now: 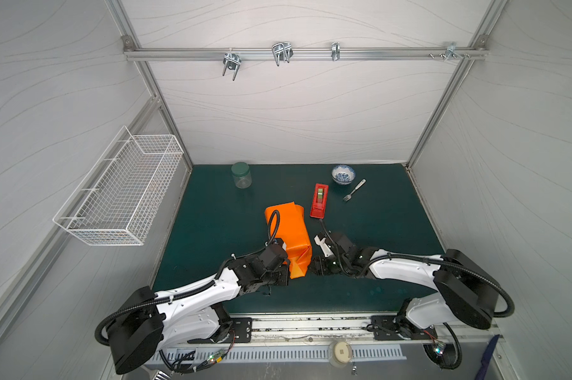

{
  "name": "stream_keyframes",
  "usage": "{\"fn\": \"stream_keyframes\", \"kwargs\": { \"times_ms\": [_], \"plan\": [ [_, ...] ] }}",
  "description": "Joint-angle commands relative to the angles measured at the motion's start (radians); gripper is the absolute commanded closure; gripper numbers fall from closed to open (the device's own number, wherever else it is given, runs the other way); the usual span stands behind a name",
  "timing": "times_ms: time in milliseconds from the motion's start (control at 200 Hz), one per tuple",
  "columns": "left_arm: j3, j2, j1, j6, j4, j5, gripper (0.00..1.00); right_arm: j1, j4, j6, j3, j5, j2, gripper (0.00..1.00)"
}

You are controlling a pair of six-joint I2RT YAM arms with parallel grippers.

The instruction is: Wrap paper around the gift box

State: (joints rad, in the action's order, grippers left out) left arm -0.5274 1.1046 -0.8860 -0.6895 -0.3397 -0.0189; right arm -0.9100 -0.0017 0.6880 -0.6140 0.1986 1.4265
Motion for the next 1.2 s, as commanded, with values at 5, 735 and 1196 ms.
{"fn": "stream_keyframes", "kwargs": {
  "times_ms": [5, 735, 1196],
  "plan": [
    [-0.053, 0.061, -0.047, 0.029, -0.026, 0.069, 0.78, 0.019, -0.050, -0.033, 0.023, 0.003, -0.037, 0.55],
    [-0.255, 0.407, -0.117, 0.120, -0.167, 0.134, 0.62, 0.153, -0.050, -0.066, 0.119, 0.058, -0.153, 0.56],
    [-0.240, 0.443, -0.116, 0.115, -0.139, 0.143, 0.83, 0.163, -0.061, -0.071, 0.118, 0.060, -0.163, 0.56]
  ]
}}
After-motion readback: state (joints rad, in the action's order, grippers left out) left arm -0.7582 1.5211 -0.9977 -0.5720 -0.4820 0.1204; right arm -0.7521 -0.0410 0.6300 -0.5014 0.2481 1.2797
